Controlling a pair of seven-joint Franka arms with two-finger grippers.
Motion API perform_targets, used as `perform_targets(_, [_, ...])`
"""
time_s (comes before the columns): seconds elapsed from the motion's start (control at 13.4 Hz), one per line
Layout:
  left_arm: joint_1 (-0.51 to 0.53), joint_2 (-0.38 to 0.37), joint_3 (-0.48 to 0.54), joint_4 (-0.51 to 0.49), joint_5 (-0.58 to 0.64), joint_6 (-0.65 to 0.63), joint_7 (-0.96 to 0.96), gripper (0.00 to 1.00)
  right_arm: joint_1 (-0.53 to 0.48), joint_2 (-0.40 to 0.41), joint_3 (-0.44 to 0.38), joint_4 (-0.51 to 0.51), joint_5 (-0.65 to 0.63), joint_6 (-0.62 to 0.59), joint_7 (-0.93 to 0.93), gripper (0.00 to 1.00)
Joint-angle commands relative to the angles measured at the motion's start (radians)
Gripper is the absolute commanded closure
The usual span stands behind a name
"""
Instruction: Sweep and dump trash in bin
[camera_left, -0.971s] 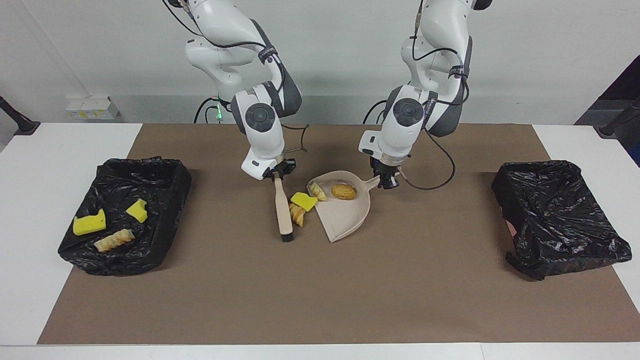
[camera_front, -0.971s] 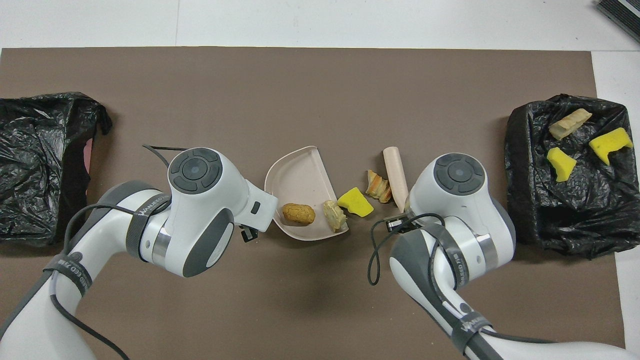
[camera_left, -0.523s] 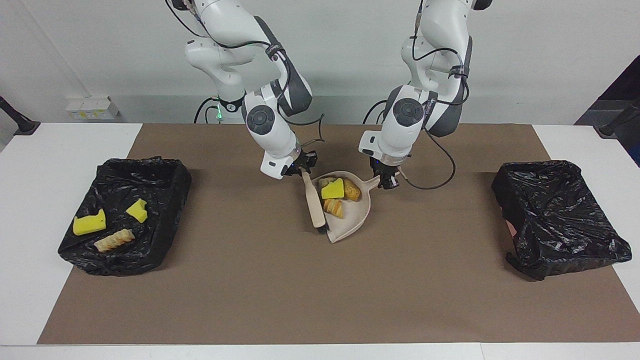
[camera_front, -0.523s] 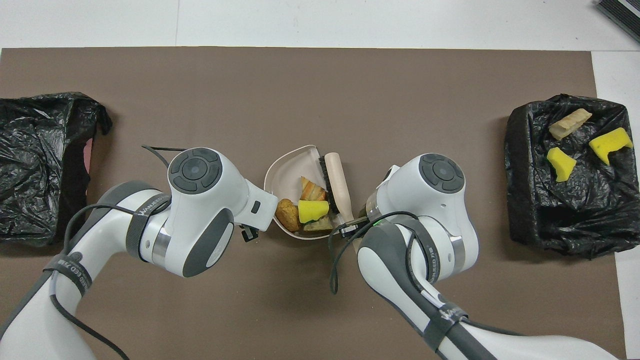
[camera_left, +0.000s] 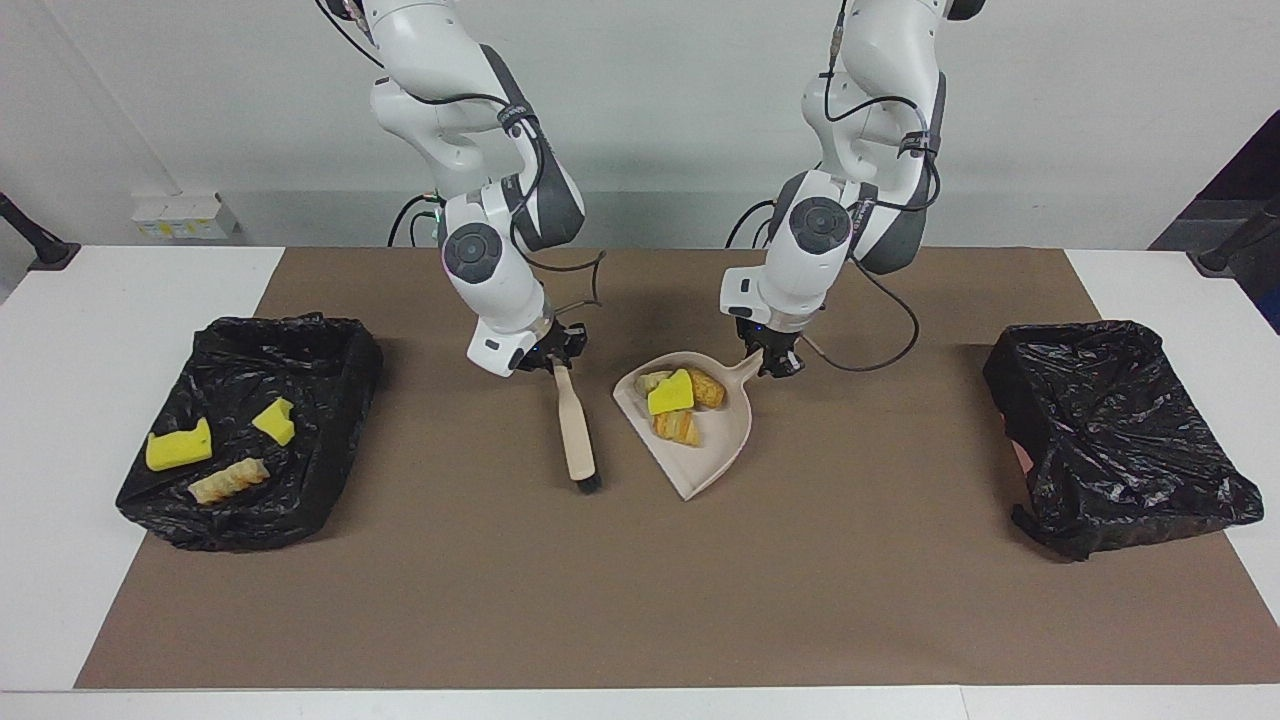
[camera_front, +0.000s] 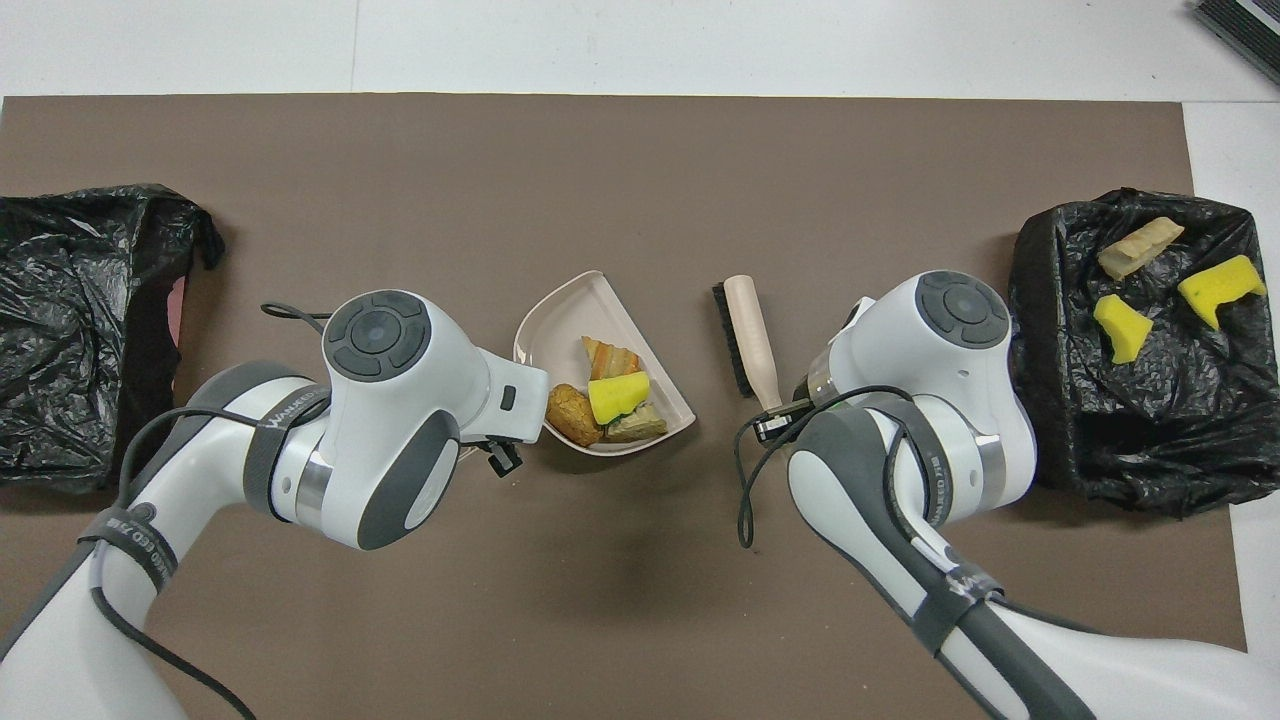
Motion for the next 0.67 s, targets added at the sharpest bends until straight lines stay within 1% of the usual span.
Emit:
perform_targets(0.0, [0.048,-0.037,0.002,-0.012,-0.029,0.017,-0.049,1.0,-0.004,-0.056,0.01,0.022,-0.057,-0.089,0.127,1.0])
perform_targets(0.07, [0.06,-0.049,0.003,-0.007,-0.031,0.018,-0.052,1.0,0.011,-0.062,0.019,0.025,-0.108,-0.099,0.202,1.0])
perform_targets(0.15, [0.07,-0.073,0.003,-0.009,-0.035,0.008,-0.064,1.0,0.048,-0.067,0.019,0.025,-0.134,-0.102,0.273,1.0])
perform_targets(0.37, [0.131,-0.138,0.005,-0.009,-0.034,-0.008,-0.121,1.0,0.175,-0.102,0.017,0.017,-0.143,-0.126,0.459,1.0])
perform_targets(0.52, [0.207,-0.182,0.005,-0.009,-0.034,-0.019,-0.119,1.0,0.218,-0.121,0.023,0.008,-0.142,-0.128,0.488,1.0])
perform_targets(0.6, [0.25,-0.194,0.005,-0.006,-0.034,-0.05,-0.115,1.0,0.267,-0.124,0.023,0.008,-0.137,-0.129,0.502,1.0])
